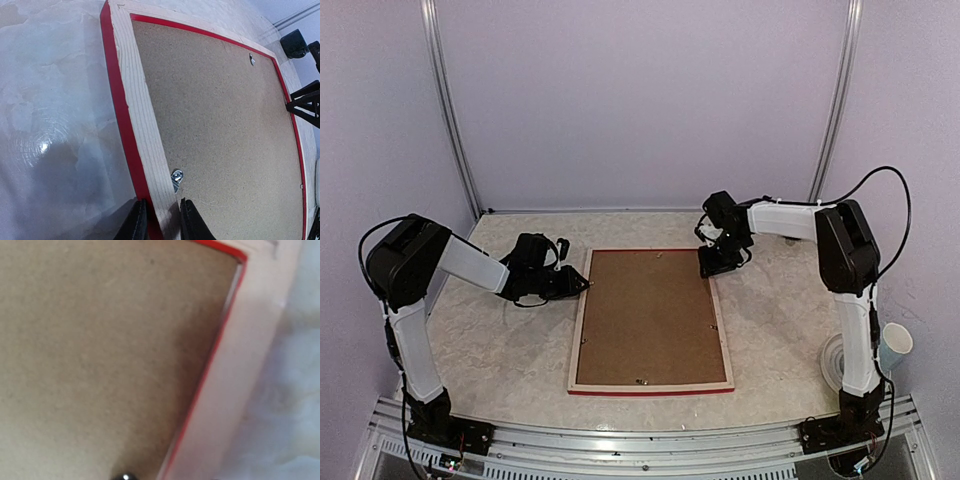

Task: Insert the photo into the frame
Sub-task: Press the fastener onto the backboard.

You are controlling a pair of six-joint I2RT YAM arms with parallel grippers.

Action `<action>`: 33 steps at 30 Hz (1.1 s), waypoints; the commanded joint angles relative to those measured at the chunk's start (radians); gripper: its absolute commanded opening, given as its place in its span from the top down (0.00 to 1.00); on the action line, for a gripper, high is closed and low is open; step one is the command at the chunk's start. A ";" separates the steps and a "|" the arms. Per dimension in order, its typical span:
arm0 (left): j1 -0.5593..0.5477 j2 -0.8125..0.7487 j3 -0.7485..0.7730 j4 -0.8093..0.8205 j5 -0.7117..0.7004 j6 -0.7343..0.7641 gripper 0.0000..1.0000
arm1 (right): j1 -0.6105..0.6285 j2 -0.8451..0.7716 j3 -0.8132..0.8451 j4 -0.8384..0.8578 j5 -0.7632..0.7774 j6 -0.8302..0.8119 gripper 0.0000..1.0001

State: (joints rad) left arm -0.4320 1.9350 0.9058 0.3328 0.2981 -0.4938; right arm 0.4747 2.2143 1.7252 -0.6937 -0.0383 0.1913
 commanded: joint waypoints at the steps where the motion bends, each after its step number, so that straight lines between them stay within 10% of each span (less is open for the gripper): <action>1: 0.003 0.045 -0.016 -0.069 0.002 0.013 0.79 | -0.013 0.041 0.073 -0.072 -0.048 -0.026 0.60; 33: 0.002 0.047 -0.019 -0.063 0.009 0.011 0.79 | -0.021 0.042 0.005 -0.051 0.019 0.018 0.84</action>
State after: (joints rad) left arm -0.4305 1.9366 0.9058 0.3355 0.3027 -0.4938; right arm 0.4534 2.2436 1.7737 -0.7483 -0.0757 0.1925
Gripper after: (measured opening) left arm 0.211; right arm 0.254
